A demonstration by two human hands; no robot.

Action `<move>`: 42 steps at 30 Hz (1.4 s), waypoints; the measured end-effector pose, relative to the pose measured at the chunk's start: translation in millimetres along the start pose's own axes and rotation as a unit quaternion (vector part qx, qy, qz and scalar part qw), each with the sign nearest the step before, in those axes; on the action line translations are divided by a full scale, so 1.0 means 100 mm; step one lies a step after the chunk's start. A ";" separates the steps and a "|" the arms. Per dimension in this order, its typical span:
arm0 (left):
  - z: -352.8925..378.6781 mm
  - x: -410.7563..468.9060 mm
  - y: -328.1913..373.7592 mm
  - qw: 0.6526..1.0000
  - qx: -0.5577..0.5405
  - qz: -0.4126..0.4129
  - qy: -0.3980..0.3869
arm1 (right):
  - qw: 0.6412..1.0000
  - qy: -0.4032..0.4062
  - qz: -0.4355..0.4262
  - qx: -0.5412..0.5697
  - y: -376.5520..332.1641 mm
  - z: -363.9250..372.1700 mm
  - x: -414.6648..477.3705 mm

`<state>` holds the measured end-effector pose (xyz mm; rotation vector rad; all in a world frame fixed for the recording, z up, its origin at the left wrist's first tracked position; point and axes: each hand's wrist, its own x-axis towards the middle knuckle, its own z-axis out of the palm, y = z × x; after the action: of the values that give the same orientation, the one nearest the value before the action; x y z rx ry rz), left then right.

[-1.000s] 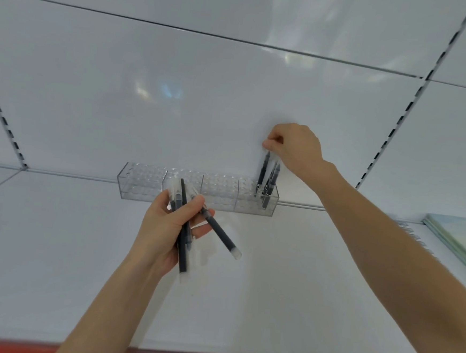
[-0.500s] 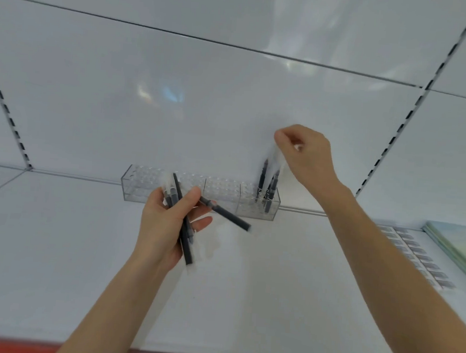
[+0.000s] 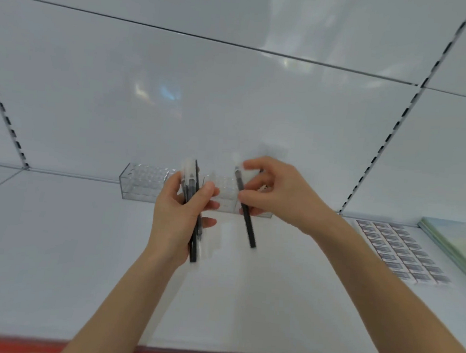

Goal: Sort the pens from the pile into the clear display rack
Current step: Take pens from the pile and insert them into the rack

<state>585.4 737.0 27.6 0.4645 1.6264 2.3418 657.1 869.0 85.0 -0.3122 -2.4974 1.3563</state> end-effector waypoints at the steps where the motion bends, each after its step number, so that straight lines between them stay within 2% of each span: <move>1: -0.02 0.01 -0.01 1.000 -0.005 -0.010 0.006 | 0.999 0.019 0.000 0.032 -0.01 -0.04 0.01; 4: -0.06 0.02 -0.03 0.998 -0.029 -0.058 0.013 | 0.990 0.082 -0.006 0.114 -0.03 -0.18 0.10; 6: -0.08 0.01 -0.03 0.995 -0.041 -0.093 0.015 | 0.983 0.142 -0.020 0.116 -0.01 -0.29 0.23; 9: -0.11 0.00 -0.03 0.991 -0.061 -0.119 0.016 | 0.972 0.228 -0.044 0.032 0.07 -0.42 0.46; 12: -0.13 -0.01 -0.04 0.991 -0.058 -0.119 0.018 | 0.963 0.254 -0.079 -0.049 0.17 -0.45 0.63; 22: -0.19 0.00 -0.09 0.993 -0.040 -0.104 0.033 | 0.954 0.231 -0.109 -0.157 0.37 -0.43 0.73; 28: -0.19 0.03 -0.11 0.991 -0.065 -0.112 0.034 | 0.950 0.244 -0.125 -0.150 0.40 -0.42 0.75; 35: -0.21 0.05 -0.13 0.991 -0.052 -0.116 0.050 | 0.943 0.241 -0.107 -0.204 0.42 -0.49 0.77; 42: -0.21 0.03 -0.12 0.991 -0.054 -0.119 0.033 | 0.923 0.222 -0.113 -0.293 0.45 -0.47 0.79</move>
<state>574.3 724.7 9.8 0.1606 1.4809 2.2720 601.6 954.8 82.5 -0.3836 -2.3828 0.3644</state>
